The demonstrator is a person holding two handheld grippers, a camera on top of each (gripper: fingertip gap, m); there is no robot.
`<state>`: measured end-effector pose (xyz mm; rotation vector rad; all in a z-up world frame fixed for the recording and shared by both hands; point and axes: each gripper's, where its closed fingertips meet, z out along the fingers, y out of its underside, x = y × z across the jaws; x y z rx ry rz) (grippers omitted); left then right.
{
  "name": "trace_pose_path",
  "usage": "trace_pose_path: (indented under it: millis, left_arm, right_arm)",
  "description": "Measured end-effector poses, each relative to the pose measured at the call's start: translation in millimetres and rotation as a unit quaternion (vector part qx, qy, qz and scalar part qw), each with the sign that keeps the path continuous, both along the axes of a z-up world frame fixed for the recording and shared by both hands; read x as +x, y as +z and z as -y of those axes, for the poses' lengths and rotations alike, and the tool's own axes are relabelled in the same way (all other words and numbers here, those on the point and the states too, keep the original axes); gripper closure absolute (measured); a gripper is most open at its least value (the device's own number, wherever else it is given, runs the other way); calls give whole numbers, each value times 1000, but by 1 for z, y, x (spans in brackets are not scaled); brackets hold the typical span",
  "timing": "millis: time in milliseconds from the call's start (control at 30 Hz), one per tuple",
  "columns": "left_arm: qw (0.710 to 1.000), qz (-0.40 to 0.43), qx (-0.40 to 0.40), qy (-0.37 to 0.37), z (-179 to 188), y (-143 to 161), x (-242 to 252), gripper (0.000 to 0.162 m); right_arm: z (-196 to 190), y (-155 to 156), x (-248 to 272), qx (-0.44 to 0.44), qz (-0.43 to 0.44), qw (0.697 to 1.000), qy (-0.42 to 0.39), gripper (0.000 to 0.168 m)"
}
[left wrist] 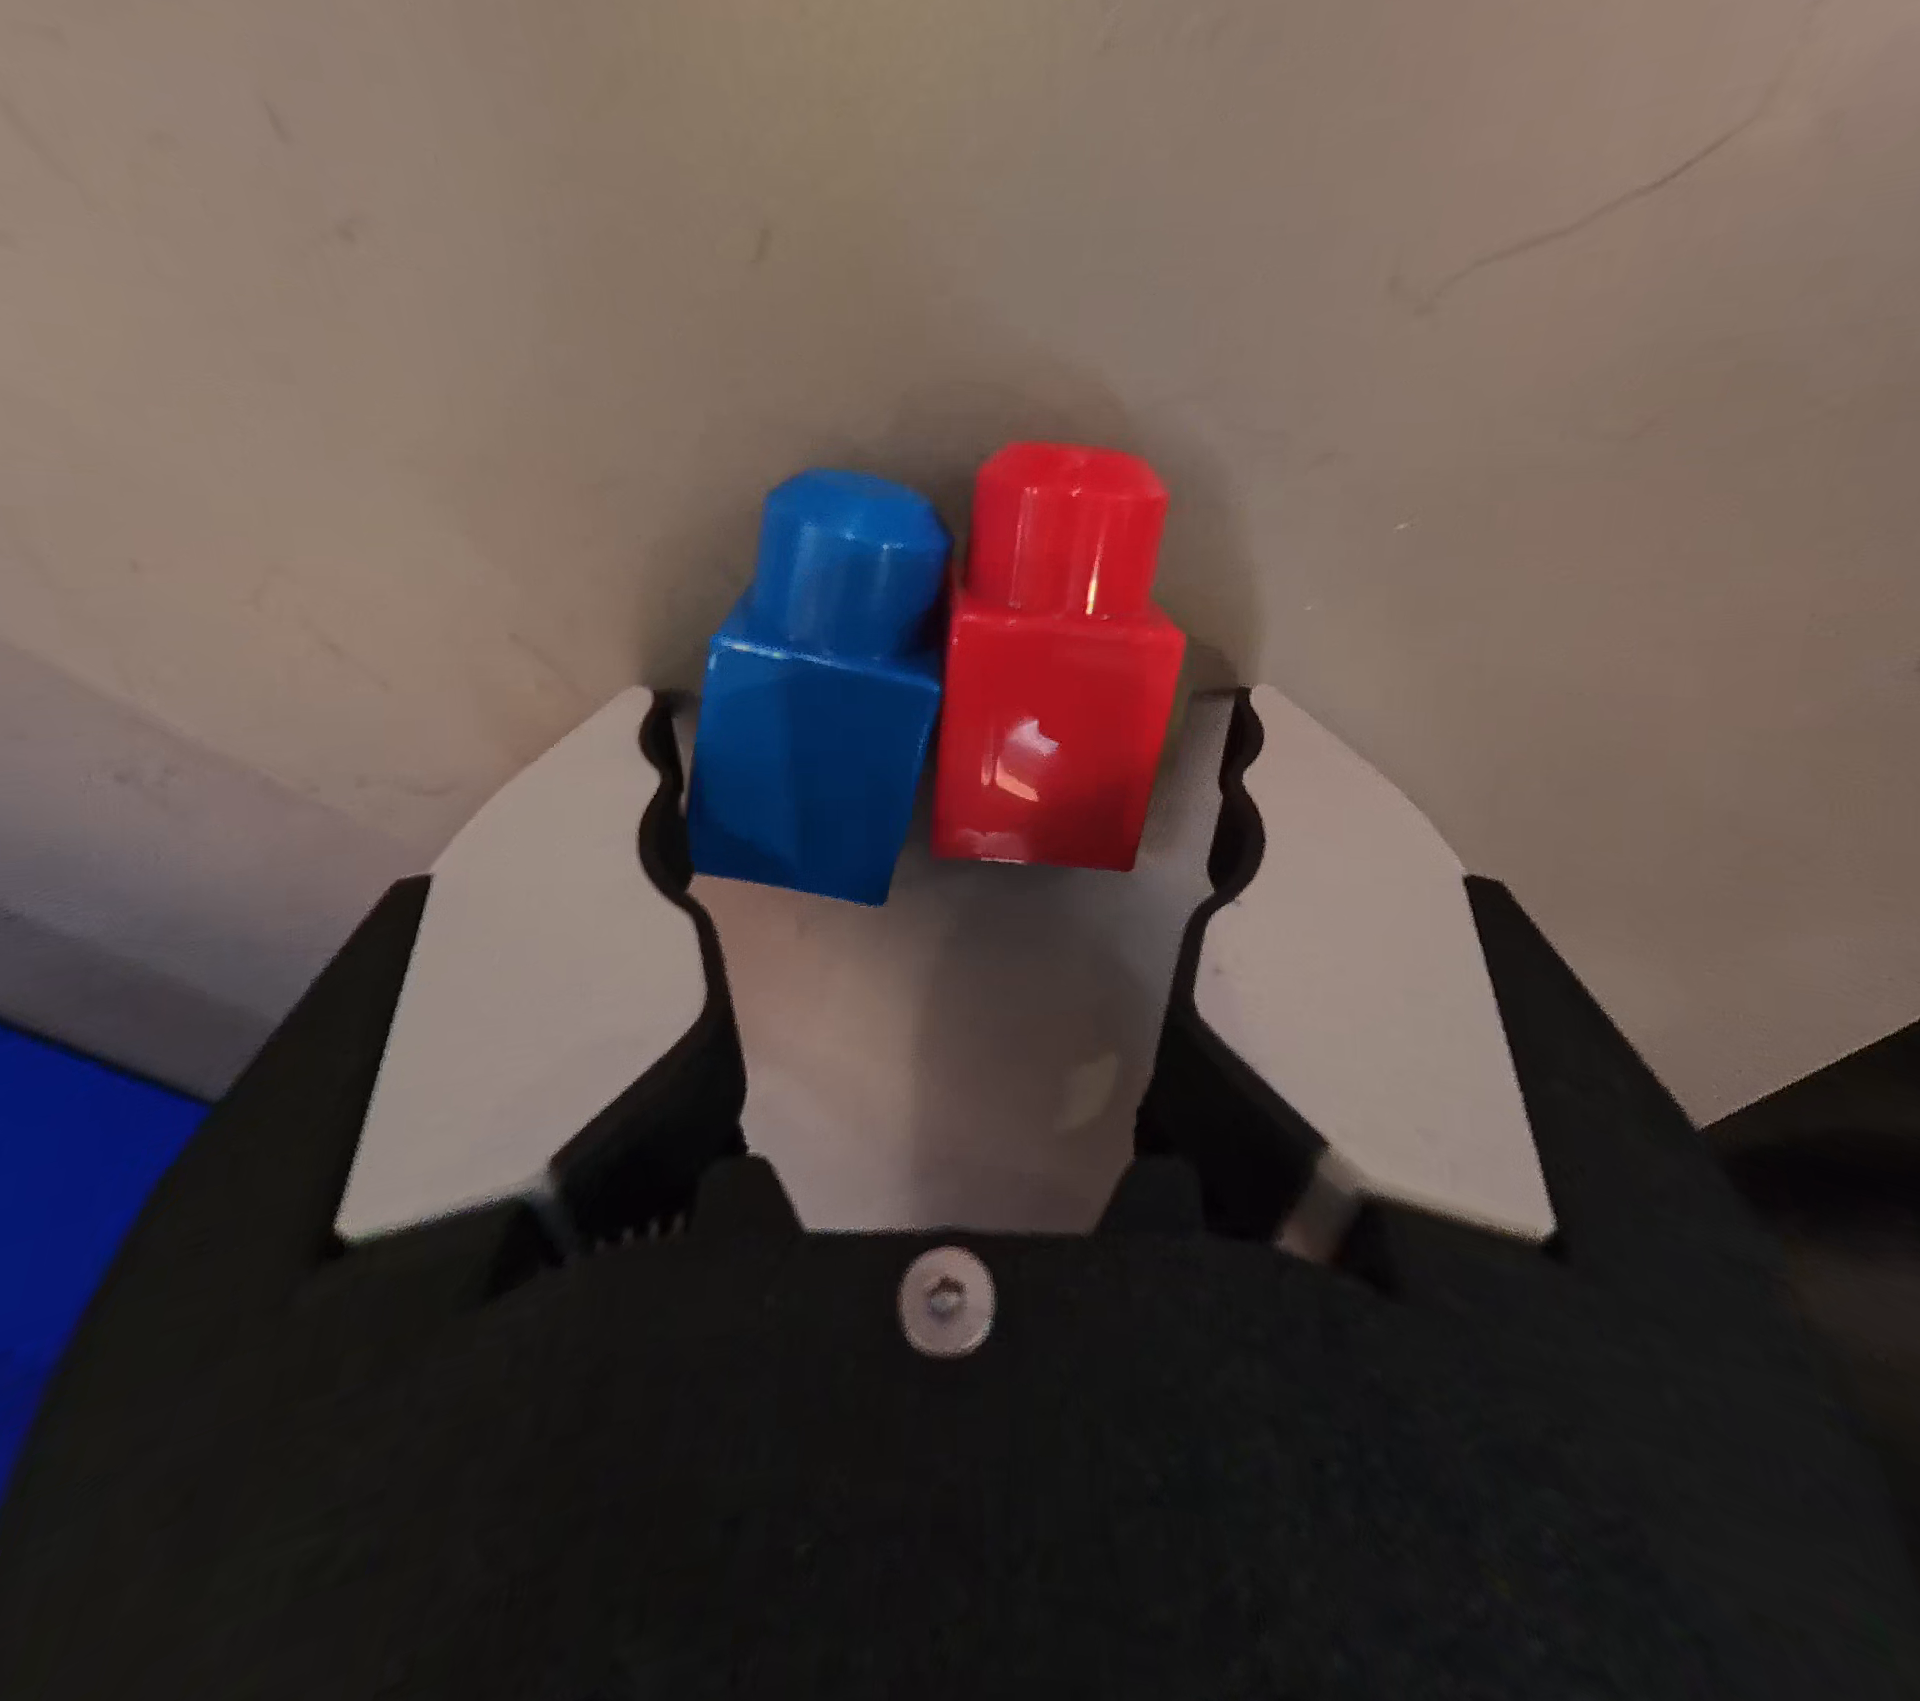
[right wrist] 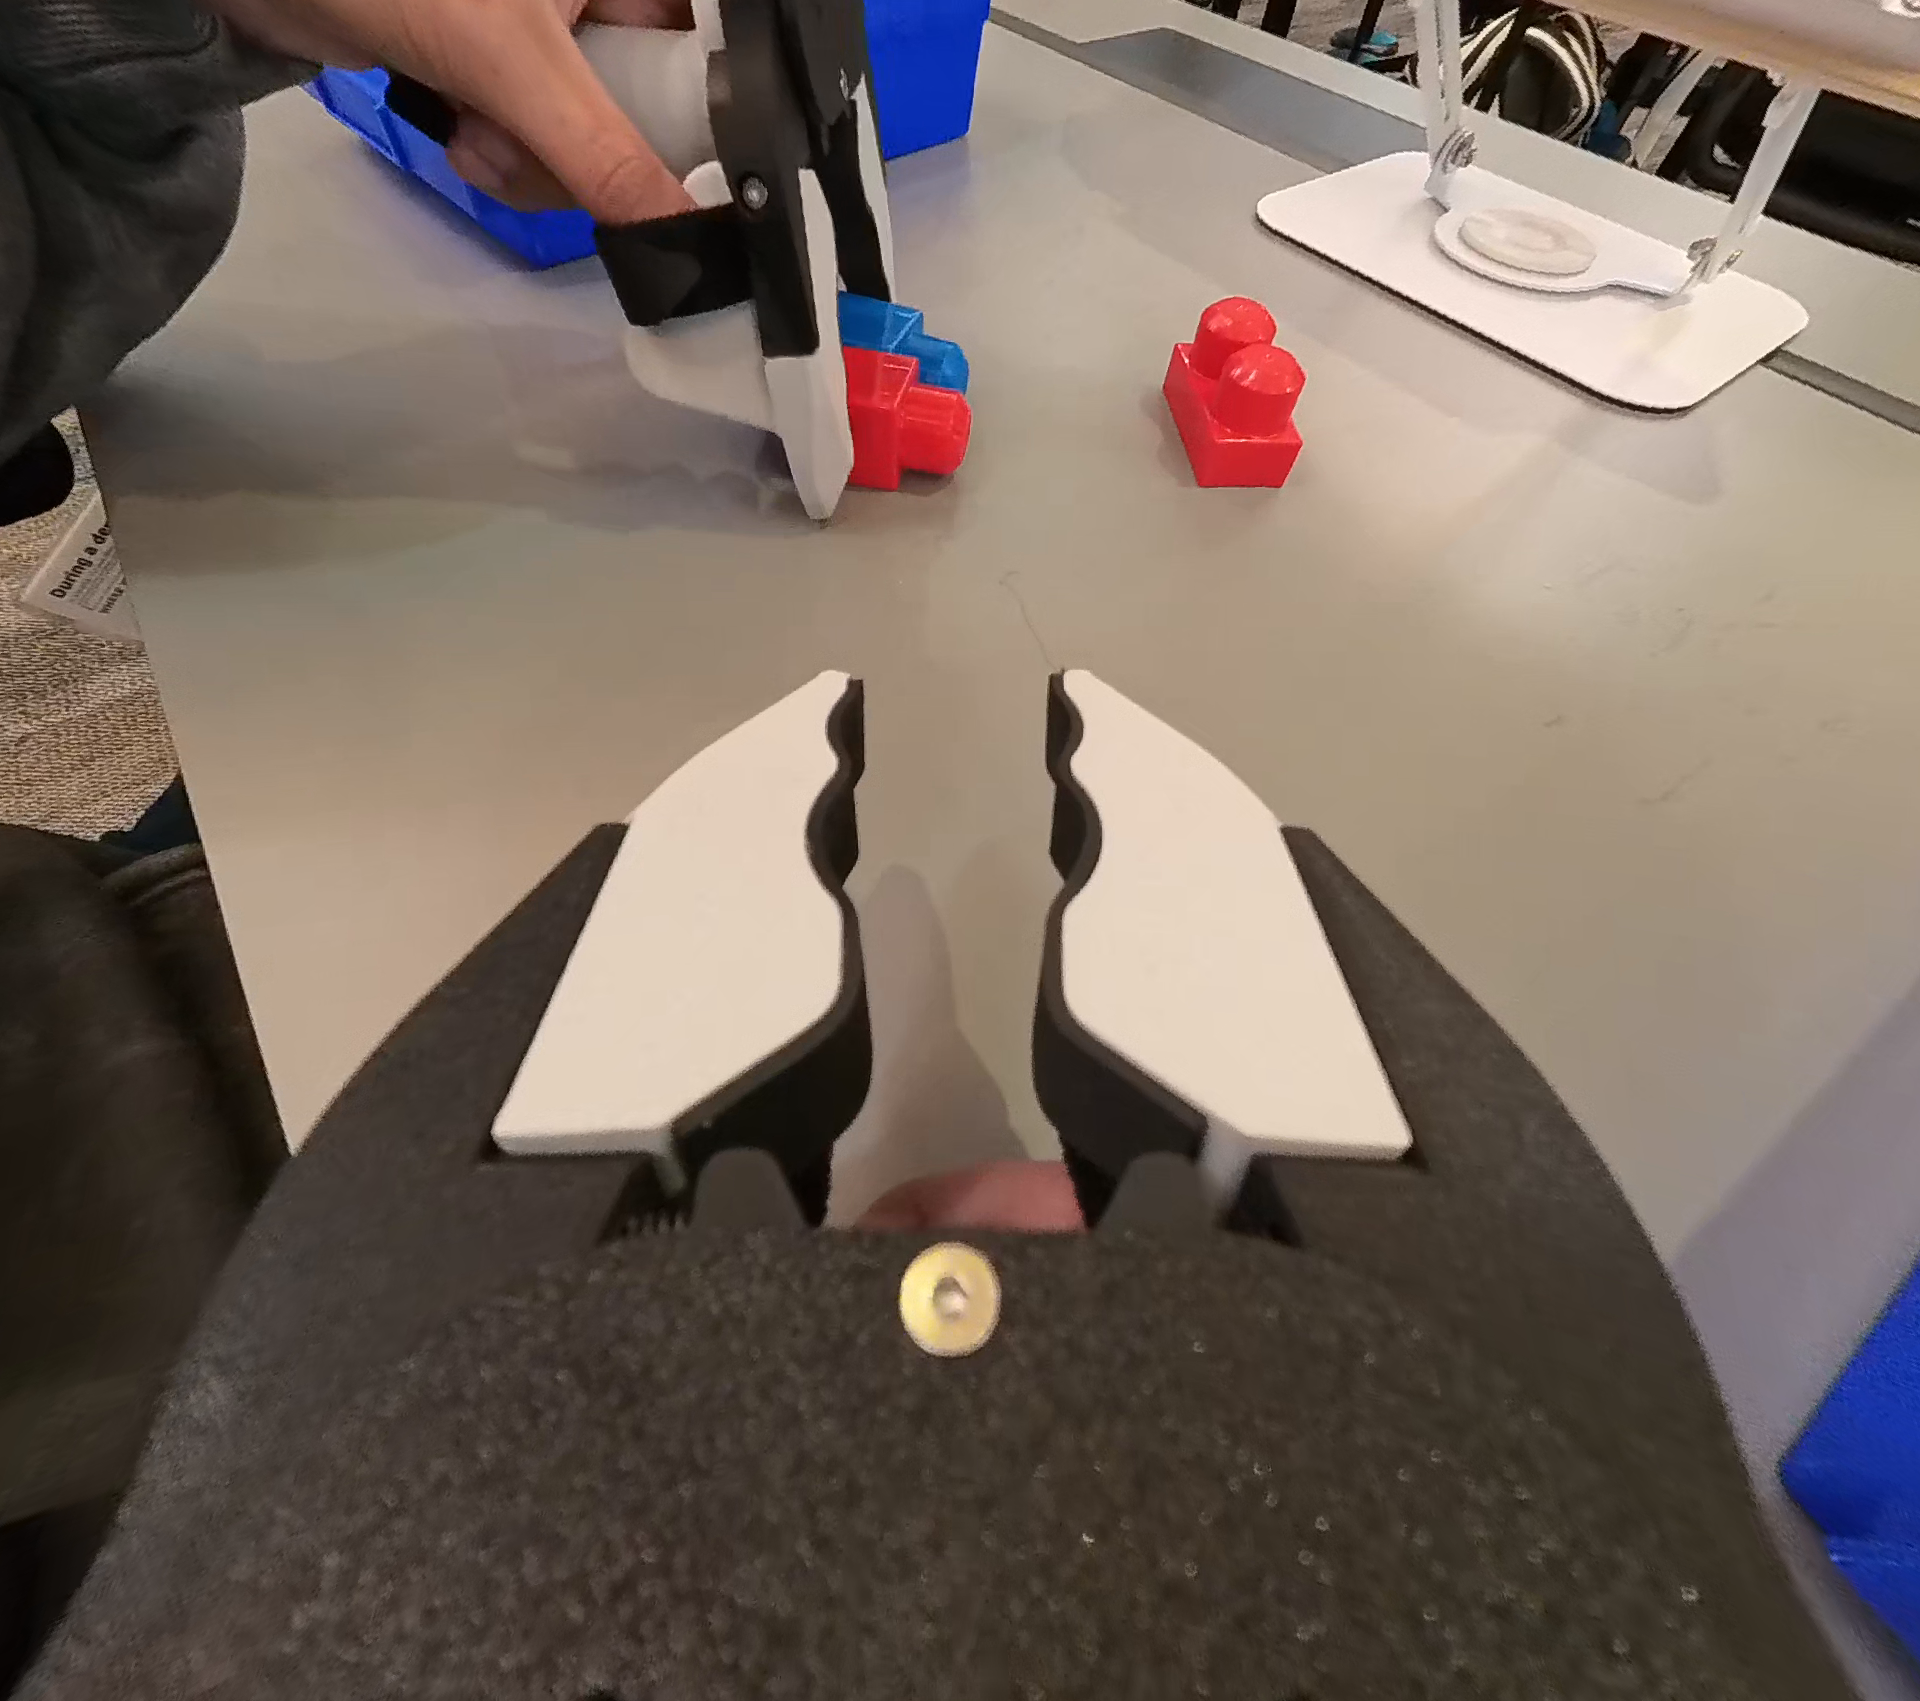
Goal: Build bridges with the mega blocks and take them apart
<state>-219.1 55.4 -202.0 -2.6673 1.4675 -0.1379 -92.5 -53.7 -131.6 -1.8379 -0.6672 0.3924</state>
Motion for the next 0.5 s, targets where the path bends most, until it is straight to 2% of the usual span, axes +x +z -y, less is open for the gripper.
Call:
trace_pose_path:
  millis: [200,500]
  left_arm:
    - [1000,10,-6,-7,7,3,9,69]
    - [999,-22,13,-19,6,1,4,77]
  right_arm:
    - [0,0,0,0,1,1000,0,135]
    - [0,-1,-1,2,8,1000,2,135]
